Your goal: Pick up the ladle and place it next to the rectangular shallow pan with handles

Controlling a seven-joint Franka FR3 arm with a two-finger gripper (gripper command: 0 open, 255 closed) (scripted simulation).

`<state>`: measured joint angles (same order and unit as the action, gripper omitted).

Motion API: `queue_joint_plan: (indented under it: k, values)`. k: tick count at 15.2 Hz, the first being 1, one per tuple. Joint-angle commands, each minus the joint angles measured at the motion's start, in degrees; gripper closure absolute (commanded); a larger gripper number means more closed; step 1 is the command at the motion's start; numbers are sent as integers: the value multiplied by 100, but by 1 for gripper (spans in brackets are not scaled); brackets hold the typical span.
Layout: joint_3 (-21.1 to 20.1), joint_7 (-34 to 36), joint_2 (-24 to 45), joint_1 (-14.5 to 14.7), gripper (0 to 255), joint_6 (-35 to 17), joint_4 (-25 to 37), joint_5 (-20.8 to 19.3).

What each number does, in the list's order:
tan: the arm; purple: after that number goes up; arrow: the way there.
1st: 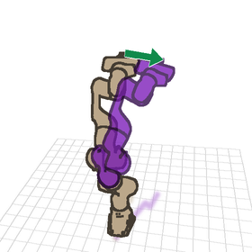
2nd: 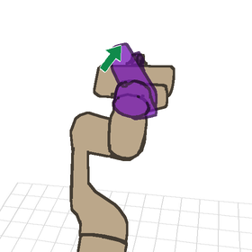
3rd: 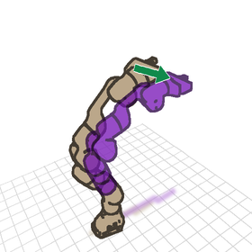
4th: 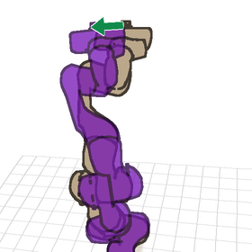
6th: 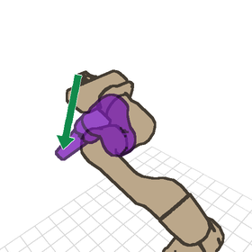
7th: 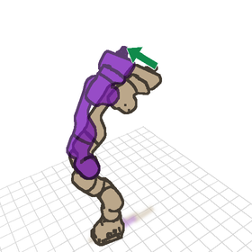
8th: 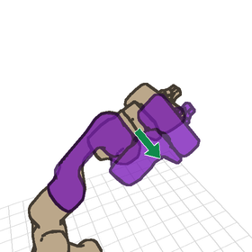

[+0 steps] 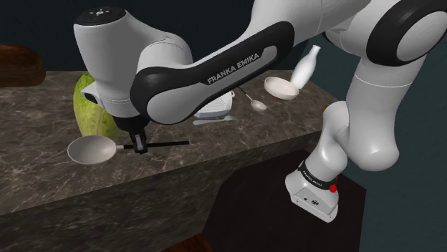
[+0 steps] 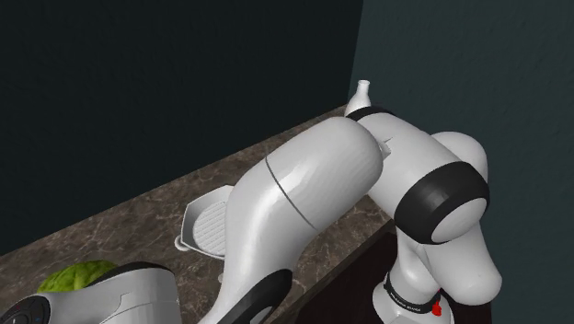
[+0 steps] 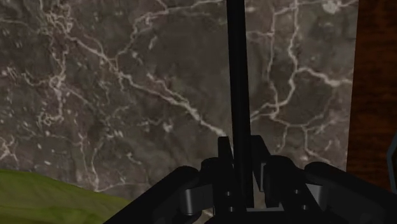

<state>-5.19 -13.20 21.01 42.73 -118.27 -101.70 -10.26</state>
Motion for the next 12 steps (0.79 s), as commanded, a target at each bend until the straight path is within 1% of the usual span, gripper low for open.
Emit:
queue_joint_plan:
  k: [1, 2, 3, 8, 12]
  values:
    - [13, 4, 13, -10, 255, 3, -18, -5]
    - [12, 4, 13, -11, 255, 3, -18, -5]
    - [12, 5, 15, -9, 0, 6, -14, -5]
    - [12, 4, 13, -11, 0, 3, -18, -5]
    - [-29, -41, -196, 30, 0, 655, 424, 60]
